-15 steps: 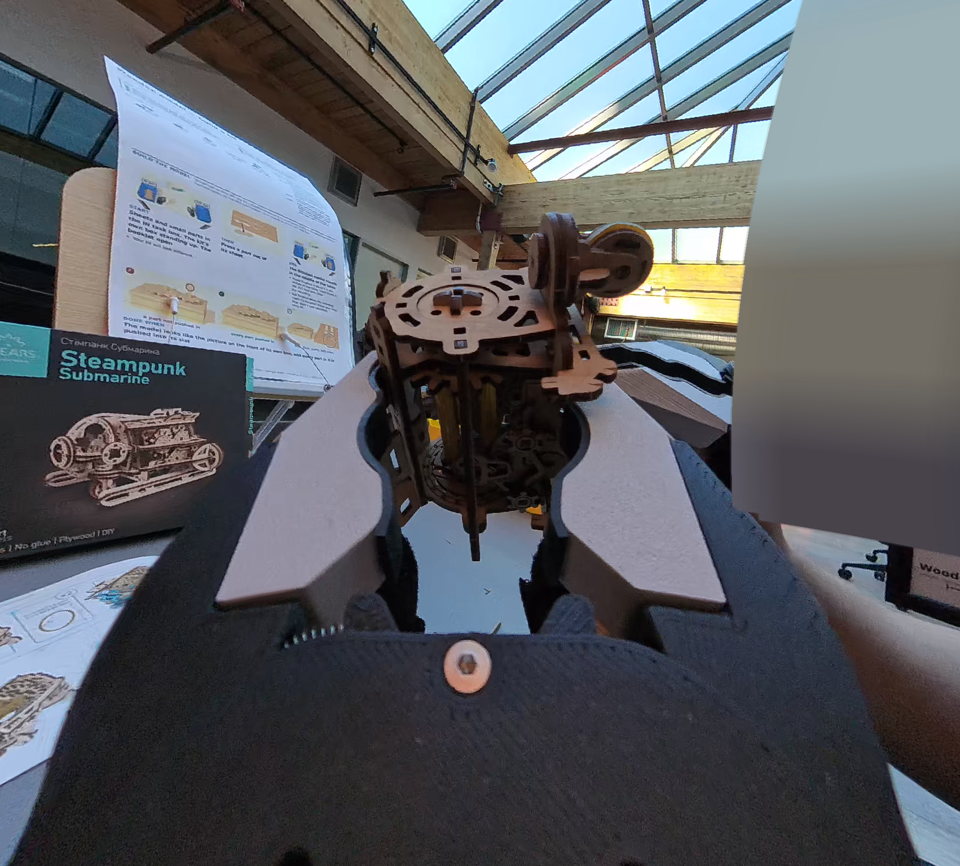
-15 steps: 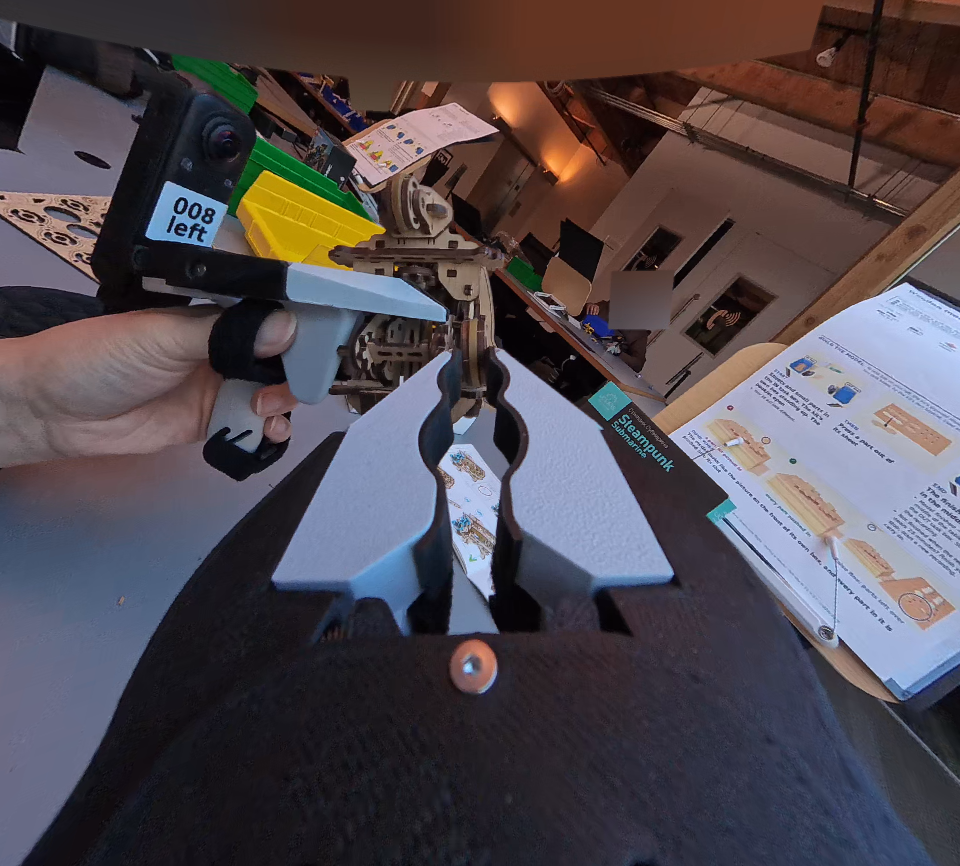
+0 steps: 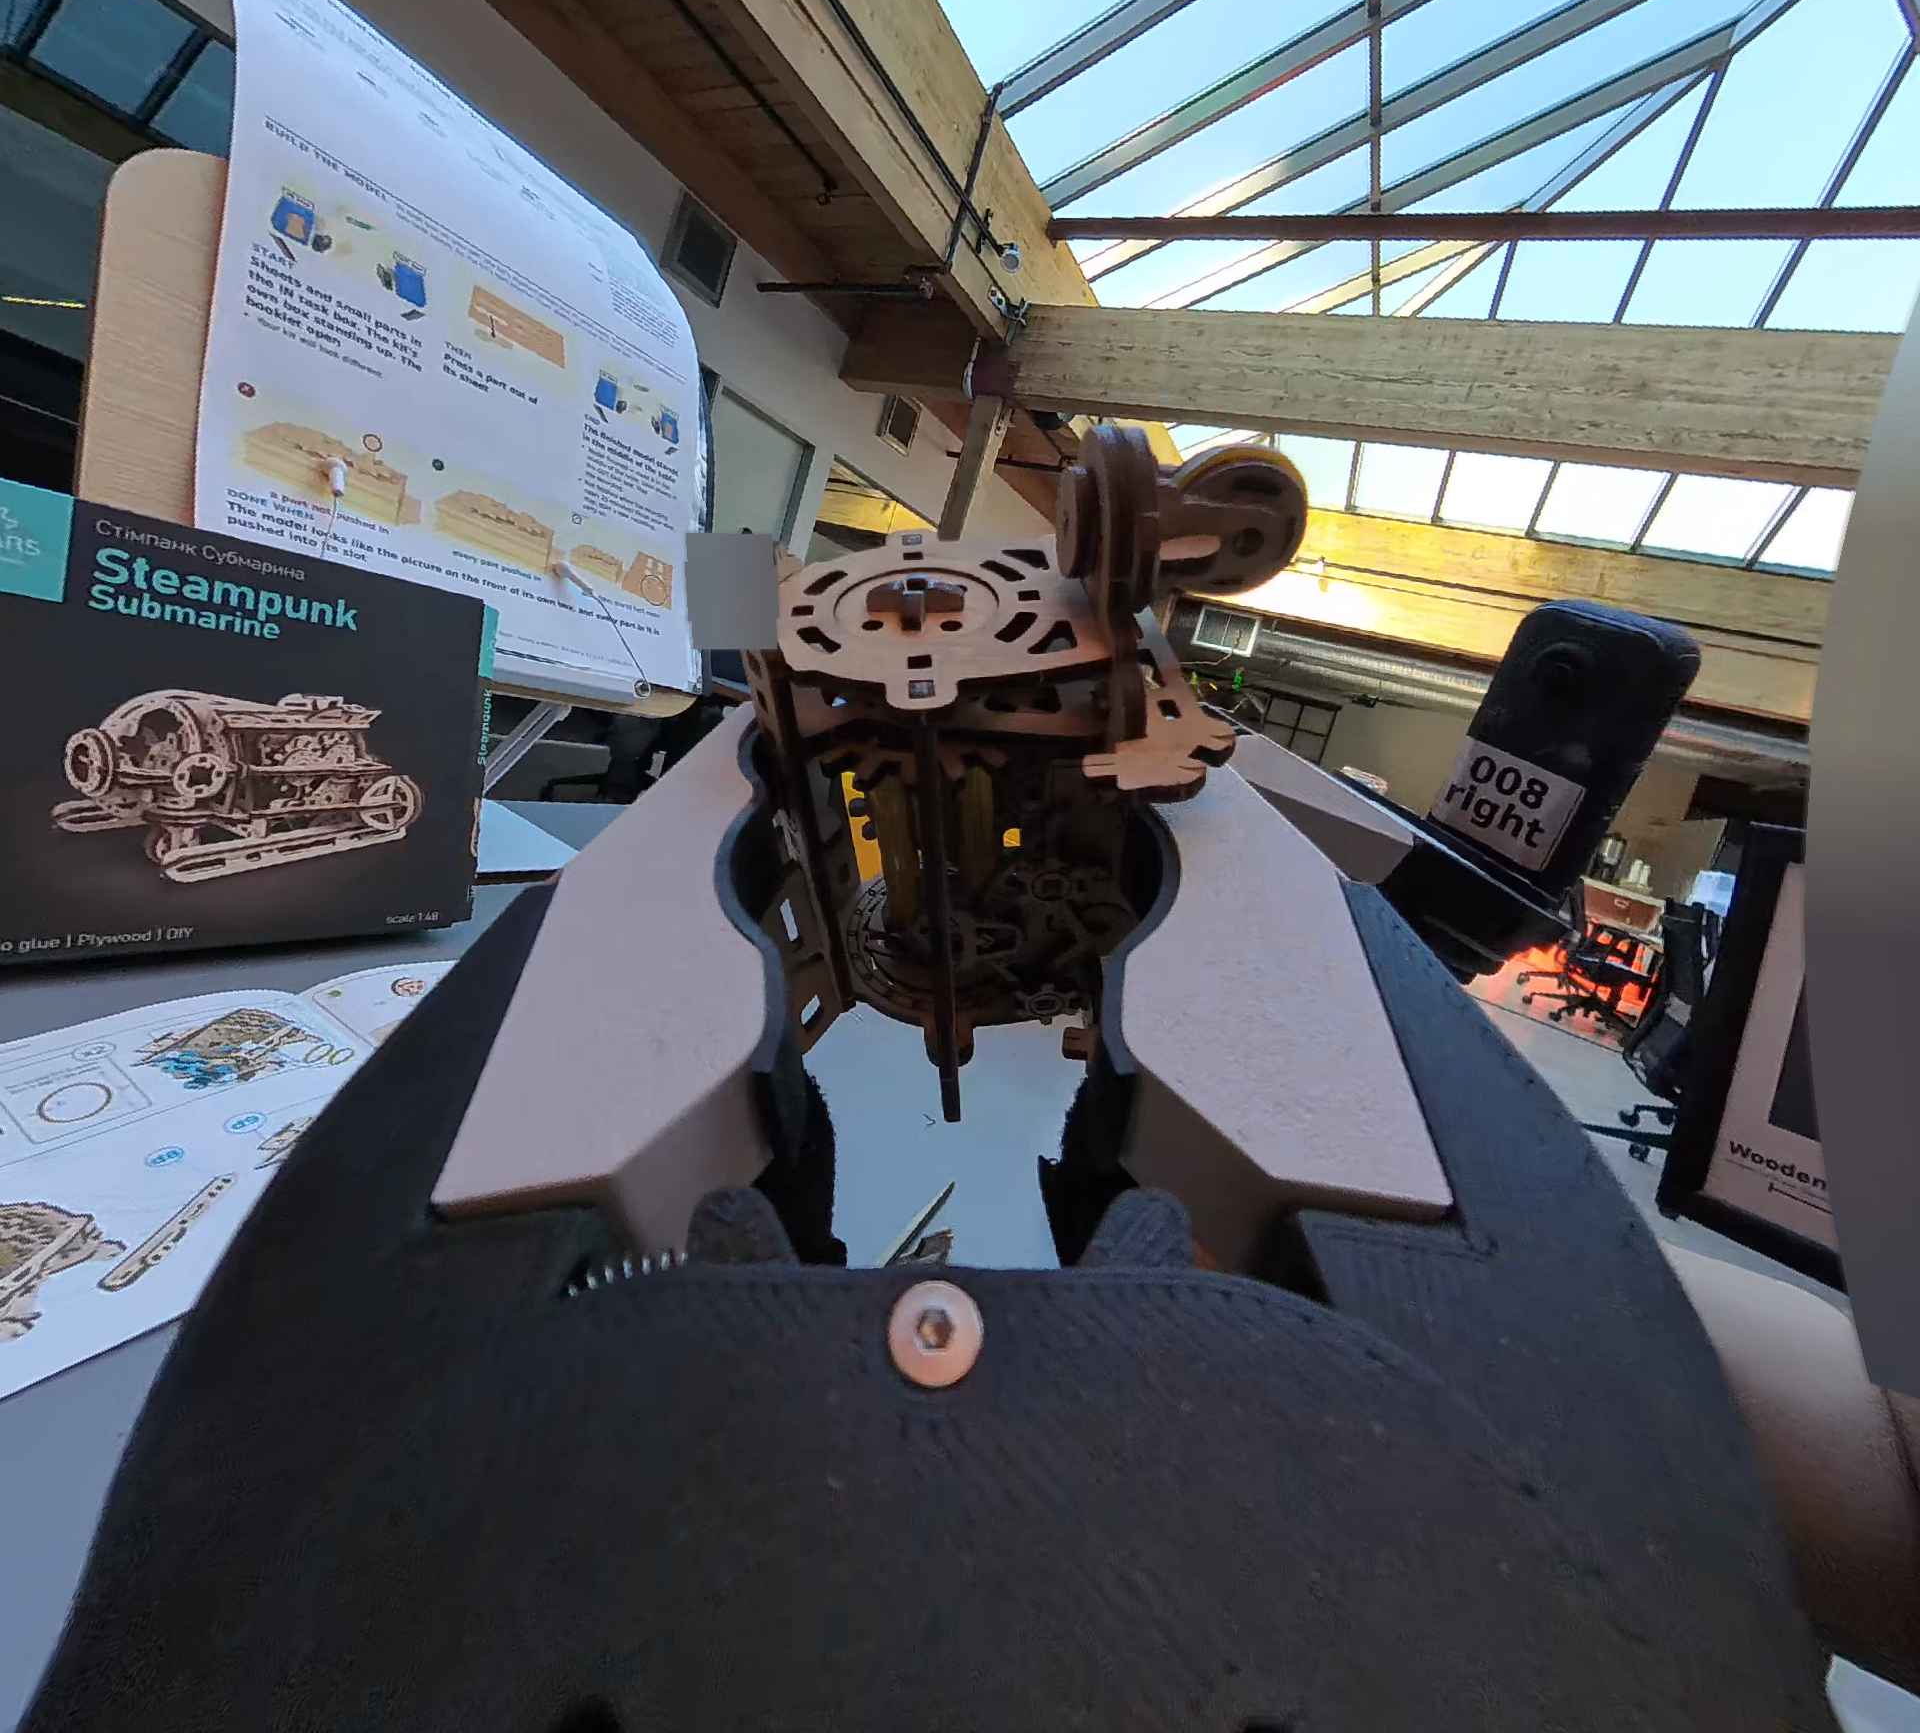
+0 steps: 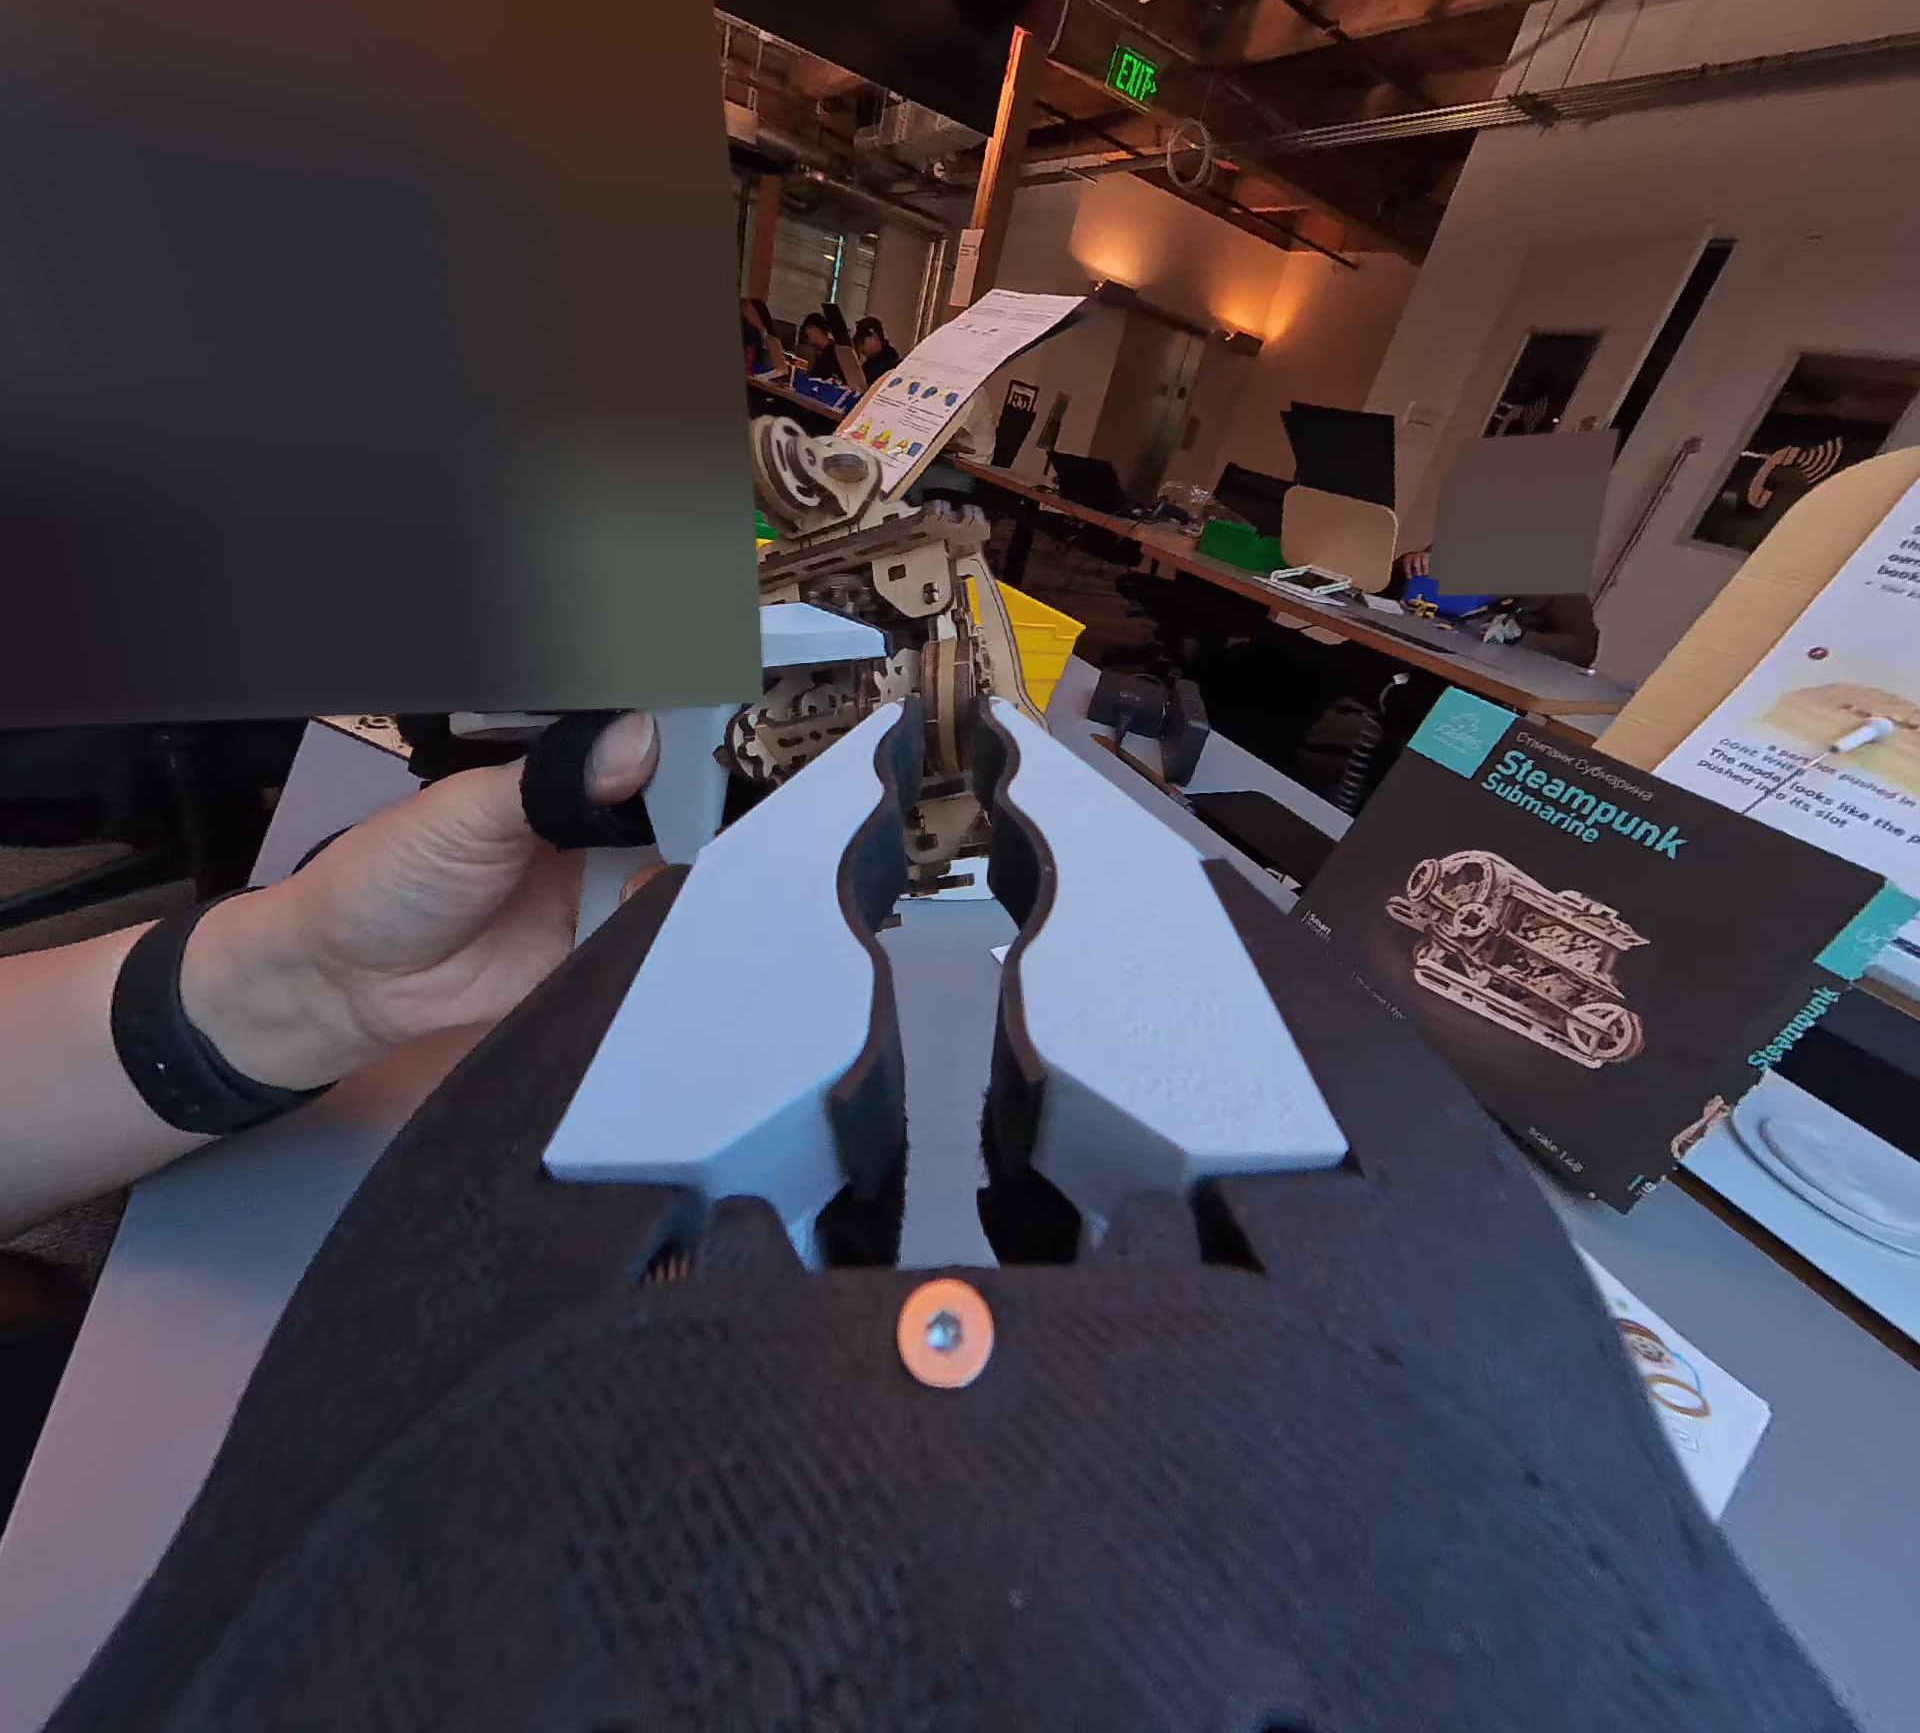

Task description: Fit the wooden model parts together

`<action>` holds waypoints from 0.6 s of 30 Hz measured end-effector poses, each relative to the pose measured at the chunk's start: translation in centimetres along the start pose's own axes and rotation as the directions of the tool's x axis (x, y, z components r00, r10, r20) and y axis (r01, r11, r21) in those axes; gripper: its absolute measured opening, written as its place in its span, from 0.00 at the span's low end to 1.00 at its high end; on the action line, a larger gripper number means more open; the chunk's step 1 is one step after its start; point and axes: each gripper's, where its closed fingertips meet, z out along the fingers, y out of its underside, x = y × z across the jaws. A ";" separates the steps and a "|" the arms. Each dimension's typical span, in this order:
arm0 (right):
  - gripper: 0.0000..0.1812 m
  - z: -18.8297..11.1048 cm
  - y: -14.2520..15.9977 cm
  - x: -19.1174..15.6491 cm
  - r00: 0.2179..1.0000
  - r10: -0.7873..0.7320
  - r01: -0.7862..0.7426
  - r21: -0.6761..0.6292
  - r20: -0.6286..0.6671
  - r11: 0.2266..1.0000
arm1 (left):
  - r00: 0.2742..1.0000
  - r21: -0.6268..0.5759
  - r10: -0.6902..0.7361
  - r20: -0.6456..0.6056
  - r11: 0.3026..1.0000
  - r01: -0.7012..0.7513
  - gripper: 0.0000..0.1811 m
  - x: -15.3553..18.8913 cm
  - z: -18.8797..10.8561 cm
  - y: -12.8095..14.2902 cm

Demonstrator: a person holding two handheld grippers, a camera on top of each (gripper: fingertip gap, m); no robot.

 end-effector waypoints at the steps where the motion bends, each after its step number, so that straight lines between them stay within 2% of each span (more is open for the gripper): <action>1: 0.04 0.0 0.1 0.1 1.000 0.008 -0.008 -0.001 0.001 1.000 | 1.000 -0.003 0.001 0.006 1.000 -0.001 0.35 -0.1 0.0 0.0; 7: 0.04 0.4 0.6 0.1 0.997 -0.068 0.067 -0.058 -0.023 0.996 | 0.999 -0.030 -0.023 0.025 0.999 0.024 0.35 -0.7 -0.1 0.3; 12: 0.04 0.6 1.0 0.2 0.996 -0.092 0.091 -0.189 0.003 0.978 | 0.994 -0.070 0.091 0.057 0.994 -0.087 0.35 -0.9 -0.3 0.2; 18: 0.04 0.5 1.1 0.0 0.951 -0.308 0.288 -0.298 -0.024 0.910 | 0.986 -0.085 0.151 0.073 0.986 -0.144 0.35 -0.7 -0.3 0.3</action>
